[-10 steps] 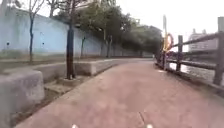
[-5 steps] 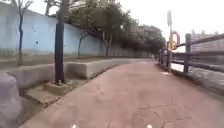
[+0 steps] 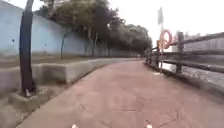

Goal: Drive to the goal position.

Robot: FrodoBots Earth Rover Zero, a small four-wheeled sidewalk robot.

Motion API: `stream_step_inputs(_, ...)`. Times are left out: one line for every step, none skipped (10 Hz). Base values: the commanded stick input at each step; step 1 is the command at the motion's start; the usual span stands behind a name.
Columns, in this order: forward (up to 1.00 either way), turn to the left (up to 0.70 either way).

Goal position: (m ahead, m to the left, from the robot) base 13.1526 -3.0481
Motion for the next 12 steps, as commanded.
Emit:
stream_step_inputs(1.00, 0.00)
stream_step_inputs(1.00, 0.00)
stream_step_inputs(1.00, 0.00)
stream_step_inputs(1.00, 0.00)
stream_step_inputs(1.00, 0.00)
stream_step_inputs(1.00, 0.00)
stream_step_inputs(1.00, 0.00)
stream_step_inputs(1.00, -0.03)
stream_step_inputs(1.00, -0.20)
stream_step_inputs(1.00, -0.38)
stream_step_inputs(1.00, -0.40)
stream_step_inputs(1.00, -0.40)
